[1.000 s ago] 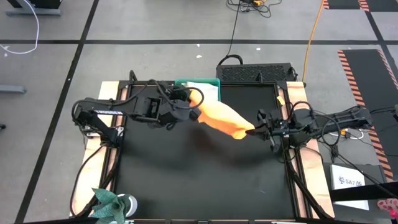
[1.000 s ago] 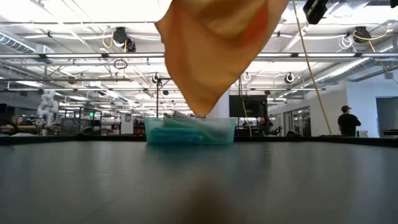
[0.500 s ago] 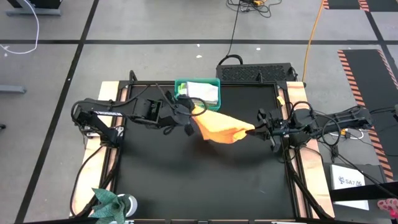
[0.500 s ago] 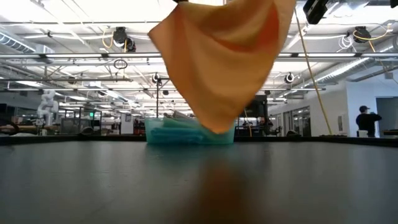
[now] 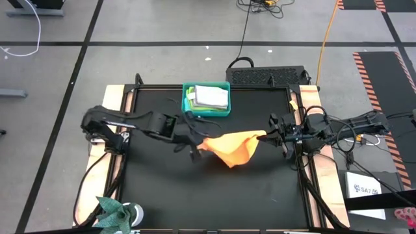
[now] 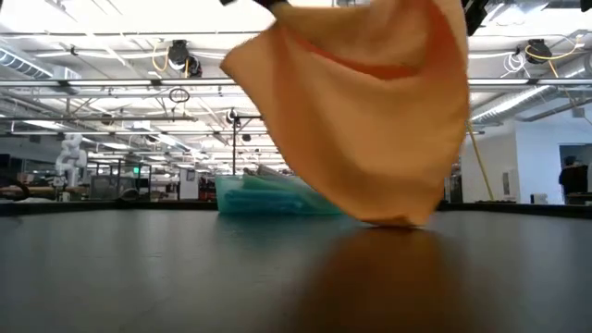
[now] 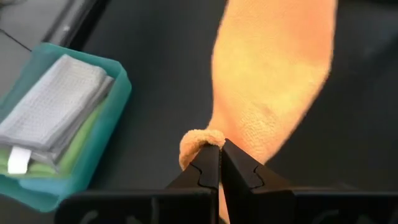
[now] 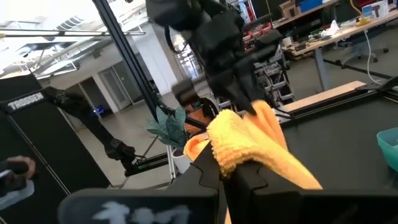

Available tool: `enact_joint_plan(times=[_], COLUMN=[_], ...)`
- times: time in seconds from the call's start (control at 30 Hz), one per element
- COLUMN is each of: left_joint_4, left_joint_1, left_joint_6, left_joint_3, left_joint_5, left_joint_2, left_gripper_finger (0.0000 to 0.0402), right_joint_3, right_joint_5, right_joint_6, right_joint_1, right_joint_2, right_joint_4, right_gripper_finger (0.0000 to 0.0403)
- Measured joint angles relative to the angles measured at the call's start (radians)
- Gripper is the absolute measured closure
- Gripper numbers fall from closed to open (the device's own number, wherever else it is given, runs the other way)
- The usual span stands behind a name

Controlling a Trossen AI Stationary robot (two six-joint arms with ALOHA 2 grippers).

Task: Fold microfiber towels
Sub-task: Fold the orange microfiber towel

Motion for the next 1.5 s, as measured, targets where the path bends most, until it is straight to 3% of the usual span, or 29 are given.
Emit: enact_joint_plan(times=[0.17,0.37,0.5,0.73,0.97,1.1,1.33,1.5], left_joint_4=[0.105,0.126,0.121,0.143,0.149,0.187,0.410,0.567], left_joint_1=[-0.001,-0.001,-0.002,-0.010,0.032,0.059,0.082,0.078], left_joint_6=[0.026,0.038,0.007,-0.047,-0.208,-0.223,-0.144,-0.045], left_joint_3=[0.000,0.000,0.000,0.000,0.000,0.000,0.000,0.000], left_joint_5=[-0.070,-0.076,-0.100,-0.255,-0.202,-0.126,0.020,0.057], left_joint_2=[0.126,0.246,0.279,0.272,0.266,0.266,0.266,0.266], left_gripper_finger=[0.0396,0.0396,0.0396,0.0396,0.0389,0.0383,0.0385,0.0381], right_joint_3=[0.000,0.000,0.000,0.000,0.000,0.000,0.000,0.000], right_joint_5=[0.001,0.000,0.000,0.000,0.000,0.001,0.002,0.002], right_joint_6=[0.003,0.019,0.019,0.019,0.019,0.019,0.019,0.019], right_joint_1=[0.000,0.000,0.000,0.000,0.000,0.000,0.000,0.000], right_joint_2=[0.000,0.000,0.000,0.000,0.000,0.000,0.000,0.000], right_joint_4=[0.000,0.000,0.000,-0.003,0.000,0.000,0.000,0.000], right_gripper_finger=[0.0403,0.0403,0.0403,0.0403,0.0403,0.0403,0.0403,0.0403])
